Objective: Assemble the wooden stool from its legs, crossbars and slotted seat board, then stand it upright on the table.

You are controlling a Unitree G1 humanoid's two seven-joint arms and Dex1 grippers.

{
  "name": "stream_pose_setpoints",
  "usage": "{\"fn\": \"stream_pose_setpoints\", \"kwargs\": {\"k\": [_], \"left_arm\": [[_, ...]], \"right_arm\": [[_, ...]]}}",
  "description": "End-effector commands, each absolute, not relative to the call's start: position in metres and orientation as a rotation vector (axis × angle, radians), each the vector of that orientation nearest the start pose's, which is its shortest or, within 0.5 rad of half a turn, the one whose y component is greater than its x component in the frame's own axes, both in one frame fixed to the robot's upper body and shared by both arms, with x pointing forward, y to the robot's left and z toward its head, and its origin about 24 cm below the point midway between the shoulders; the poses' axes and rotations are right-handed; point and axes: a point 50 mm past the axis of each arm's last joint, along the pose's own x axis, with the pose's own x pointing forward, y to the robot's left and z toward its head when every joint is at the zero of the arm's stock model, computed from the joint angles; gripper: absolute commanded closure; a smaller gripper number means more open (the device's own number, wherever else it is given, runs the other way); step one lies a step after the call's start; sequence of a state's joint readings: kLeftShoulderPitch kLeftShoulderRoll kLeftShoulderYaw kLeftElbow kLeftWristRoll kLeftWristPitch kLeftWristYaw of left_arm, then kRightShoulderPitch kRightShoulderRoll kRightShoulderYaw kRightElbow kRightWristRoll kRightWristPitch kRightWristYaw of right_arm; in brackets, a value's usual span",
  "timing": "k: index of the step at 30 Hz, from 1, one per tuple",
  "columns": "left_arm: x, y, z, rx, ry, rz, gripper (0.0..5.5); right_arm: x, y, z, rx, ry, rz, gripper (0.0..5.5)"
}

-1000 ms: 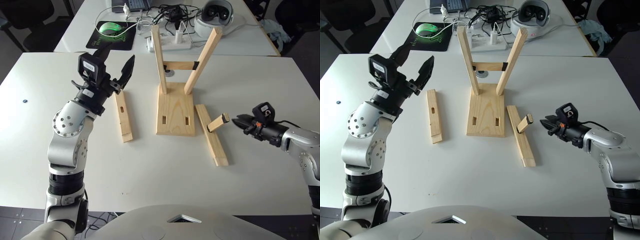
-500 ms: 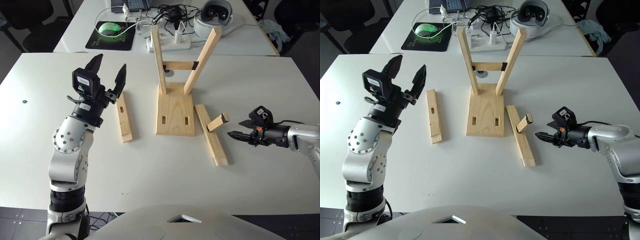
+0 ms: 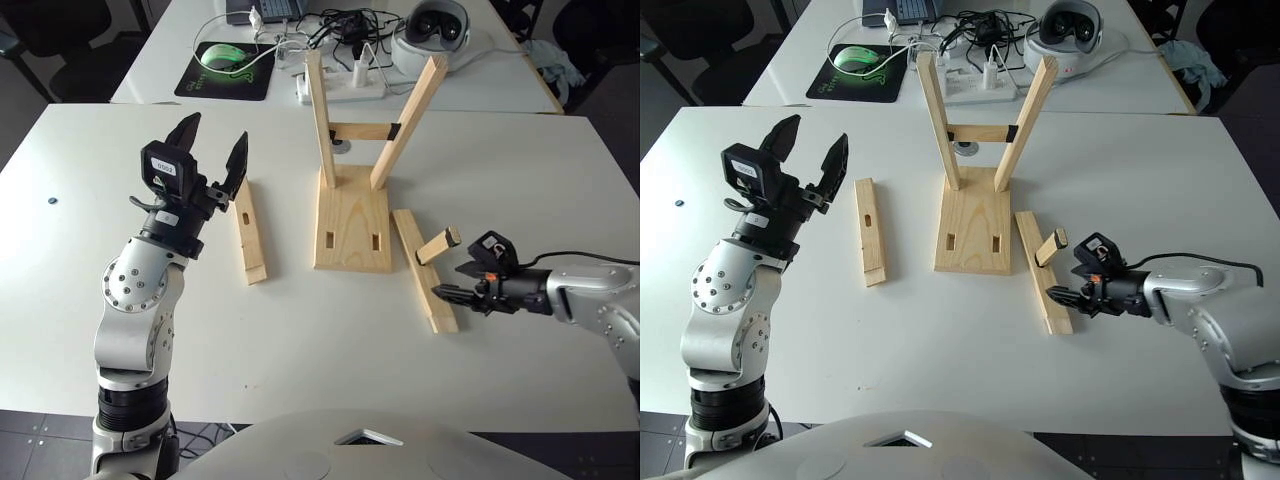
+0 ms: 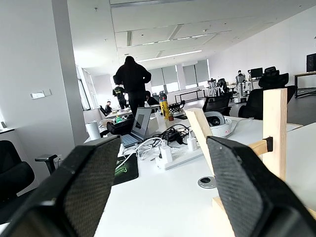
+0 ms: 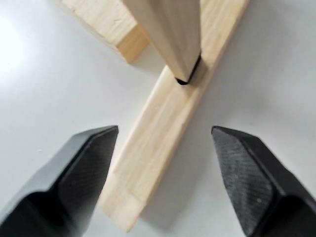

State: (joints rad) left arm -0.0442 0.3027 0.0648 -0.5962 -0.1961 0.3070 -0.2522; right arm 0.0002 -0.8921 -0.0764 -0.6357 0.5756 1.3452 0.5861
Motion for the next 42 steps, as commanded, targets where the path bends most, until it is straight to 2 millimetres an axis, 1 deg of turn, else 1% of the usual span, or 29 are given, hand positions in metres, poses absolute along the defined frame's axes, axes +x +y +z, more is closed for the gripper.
{"fn": "stream_pose_setpoints", "kwargs": {"k": [1, 4, 8, 12, 18, 22, 23, 24, 30, 32, 38, 42], "left_arm": [[0.235, 0.169, 0.169, 0.191, -0.302, -0.359, 2.30], [0.237, 0.169, 0.172, 0.194, -0.299, -0.378, 2.30], [0.237, 0.169, 0.171, 0.193, -0.283, -0.398, 2.30], [0.238, 0.168, 0.172, 0.192, -0.282, -0.404, 2.30], [0.241, 0.167, 0.174, 0.191, -0.287, -0.415, 2.30], [0.245, 0.165, 0.175, 0.192, -0.288, -0.440, 2.30], [0.246, 0.164, 0.176, 0.193, -0.288, -0.448, 2.30], [0.247, 0.164, 0.176, 0.195, -0.289, -0.453, 2.30], [0.251, 0.165, 0.178, 0.202, -0.293, -0.470, 2.30], [0.252, 0.165, 0.178, 0.202, -0.294, -0.475, 2.30], [0.255, 0.169, 0.179, 0.185, -0.294, -0.478, 2.30], [0.256, 0.172, 0.173, 0.091, -0.269, -0.491, 2.30]], "right_arm": [[0.177, -0.218, 0.099, -0.250, 0.949, 0.585, 1.98], [0.172, -0.221, 0.096, -0.307, 0.962, 0.532, 1.98], [0.167, -0.221, 0.089, -0.295, 0.949, 0.447, 1.98], [0.163, -0.216, 0.085, -0.258, 0.952, 0.440, 1.98], [0.168, -0.210, 0.076, -0.274, 0.939, 0.412, 1.98], [0.168, -0.216, 0.064, -0.290, 0.943, 0.347, 1.98], [0.166, -0.217, 0.061, -0.288, 0.944, 0.334, 2.16], [0.164, -0.218, 0.060, -0.287, 0.946, 0.324, 2.21], [0.163, -0.218, 0.053, -0.272, 0.945, 0.303, 3.10], [0.161, -0.219, 0.051, -0.268, 0.948, 0.300, 3.32], [0.167, -0.225, 0.046, -0.258, 0.932, 0.277, 3.34], [0.181, -0.242, 0.049, -0.228, 0.874, 0.223, 3.36]]}}
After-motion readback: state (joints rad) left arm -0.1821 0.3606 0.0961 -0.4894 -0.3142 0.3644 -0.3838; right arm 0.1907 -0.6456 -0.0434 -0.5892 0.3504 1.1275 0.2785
